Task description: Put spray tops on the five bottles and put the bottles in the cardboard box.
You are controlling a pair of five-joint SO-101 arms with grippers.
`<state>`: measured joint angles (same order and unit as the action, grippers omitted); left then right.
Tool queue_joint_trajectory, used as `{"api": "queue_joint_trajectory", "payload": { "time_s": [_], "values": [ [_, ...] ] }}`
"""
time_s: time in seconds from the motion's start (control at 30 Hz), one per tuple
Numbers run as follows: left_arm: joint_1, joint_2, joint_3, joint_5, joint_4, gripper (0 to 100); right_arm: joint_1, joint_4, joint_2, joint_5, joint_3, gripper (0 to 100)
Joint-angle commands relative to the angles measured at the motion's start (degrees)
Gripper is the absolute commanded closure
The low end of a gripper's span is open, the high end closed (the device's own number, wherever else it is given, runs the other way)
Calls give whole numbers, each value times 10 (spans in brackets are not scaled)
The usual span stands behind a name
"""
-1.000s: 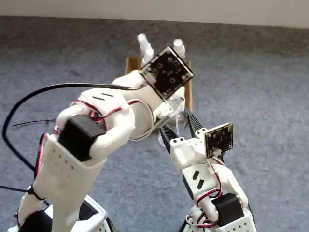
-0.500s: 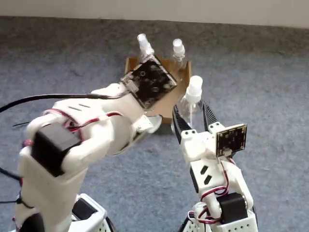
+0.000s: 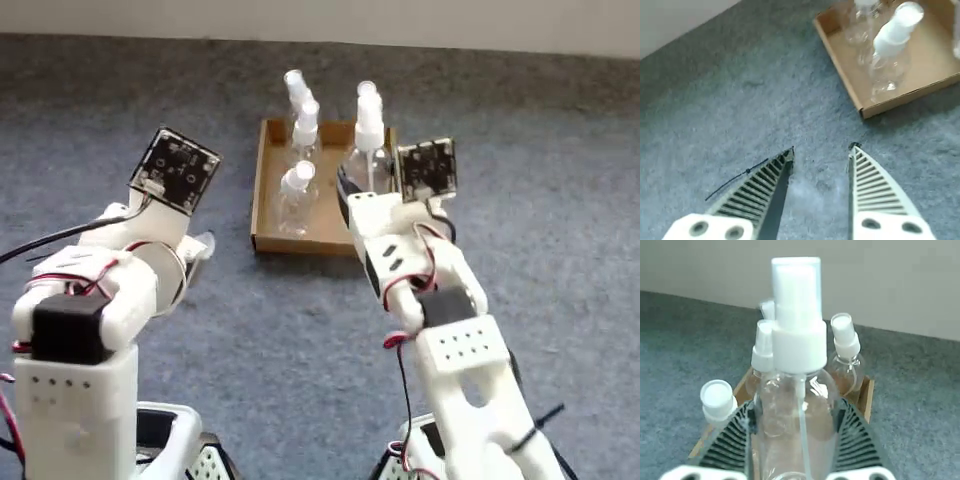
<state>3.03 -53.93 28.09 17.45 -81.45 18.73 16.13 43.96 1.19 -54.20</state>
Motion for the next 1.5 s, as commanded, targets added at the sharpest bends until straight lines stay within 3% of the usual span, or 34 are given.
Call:
{"api": "queue_joint_trajectory", "payload": {
  "time_s": [0.0,0.2,0.67,1.1,1.47],
  "values": [
    [37,-23,107,0,70,829,9,-31,-24,6,39,995],
    [39,-56,220,-39,148,829,-9,-237,-30,4,-61,995],
    [40,-79,281,-40,179,829,-40,-455,-209,4,-80,995],
    [41,-79,281,-40,180,829,-41,-618,-348,4,-85,995],
    [41,-79,281,-40,181,829,-41,-682,-456,4,-80,995]
  ]
}}
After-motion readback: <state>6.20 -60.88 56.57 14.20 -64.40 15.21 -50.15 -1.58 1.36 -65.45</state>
